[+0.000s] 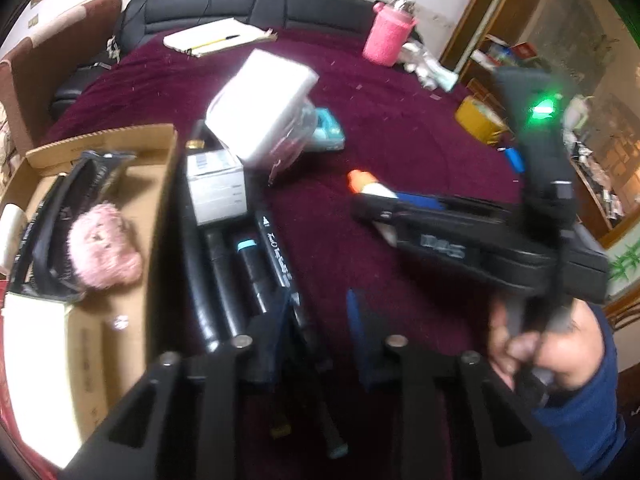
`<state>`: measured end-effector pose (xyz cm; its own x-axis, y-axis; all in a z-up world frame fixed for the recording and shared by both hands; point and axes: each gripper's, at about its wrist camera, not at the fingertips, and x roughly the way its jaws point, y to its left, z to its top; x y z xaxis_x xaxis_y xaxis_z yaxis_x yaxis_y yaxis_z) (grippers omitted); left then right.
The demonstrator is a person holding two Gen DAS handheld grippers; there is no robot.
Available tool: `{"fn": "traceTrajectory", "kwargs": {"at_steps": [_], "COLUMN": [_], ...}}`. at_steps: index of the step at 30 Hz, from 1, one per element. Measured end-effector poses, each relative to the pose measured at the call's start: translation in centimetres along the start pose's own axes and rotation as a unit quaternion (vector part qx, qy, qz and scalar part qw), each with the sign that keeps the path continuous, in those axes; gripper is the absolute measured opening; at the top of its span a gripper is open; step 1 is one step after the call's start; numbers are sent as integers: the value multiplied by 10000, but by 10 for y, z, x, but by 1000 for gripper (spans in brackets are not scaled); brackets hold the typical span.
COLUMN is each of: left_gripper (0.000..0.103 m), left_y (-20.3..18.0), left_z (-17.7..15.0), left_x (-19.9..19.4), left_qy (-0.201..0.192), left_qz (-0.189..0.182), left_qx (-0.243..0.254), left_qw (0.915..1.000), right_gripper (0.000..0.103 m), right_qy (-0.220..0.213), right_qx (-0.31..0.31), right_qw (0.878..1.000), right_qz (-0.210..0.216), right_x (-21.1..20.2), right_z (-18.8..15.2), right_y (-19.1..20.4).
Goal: Organize objects
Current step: 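Grasp the white orange-capped bottle with the right gripper while the left gripper grasps a purple-capped marker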
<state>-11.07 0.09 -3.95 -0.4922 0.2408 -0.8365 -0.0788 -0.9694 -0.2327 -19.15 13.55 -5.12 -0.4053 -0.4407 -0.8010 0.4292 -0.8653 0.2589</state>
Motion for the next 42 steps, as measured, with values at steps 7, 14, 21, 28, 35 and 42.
{"fn": "traceTrajectory", "kwargs": {"at_steps": [7, 14, 21, 28, 35, 42], "left_gripper": [27, 27, 27, 27, 27, 14], "left_y": [-5, -27, -20, -8, -13, -31], "left_z": [20, 18, 10, 13, 13, -2], "left_x": [18, 27, 16, 20, 38, 36], "left_qy": [-45, 7, -216, -286, -164, -320], "left_qz": [576, 538, 758, 1044, 1056, 982], "left_qx": [81, 401, 340, 254, 337, 578], "left_qw": [9983, 9977, 9963, 9938, 9937, 9930], "right_gripper": [30, 30, 31, 31, 31, 30], "right_qy": [56, 56, 51, 45, 39, 72], "right_qx": [338, 402, 395, 409, 356, 58], "right_qw": [9992, 9988, 9989, 9988, 9991, 9999], "right_qz": [226, 270, 264, 279, 239, -42], "right_x": [0, 2, 2, 2, 3, 2], "right_z": [-2, -3, -1, -2, -1, -1], "right_y": [-12, -13, -11, -12, -11, -3]}}
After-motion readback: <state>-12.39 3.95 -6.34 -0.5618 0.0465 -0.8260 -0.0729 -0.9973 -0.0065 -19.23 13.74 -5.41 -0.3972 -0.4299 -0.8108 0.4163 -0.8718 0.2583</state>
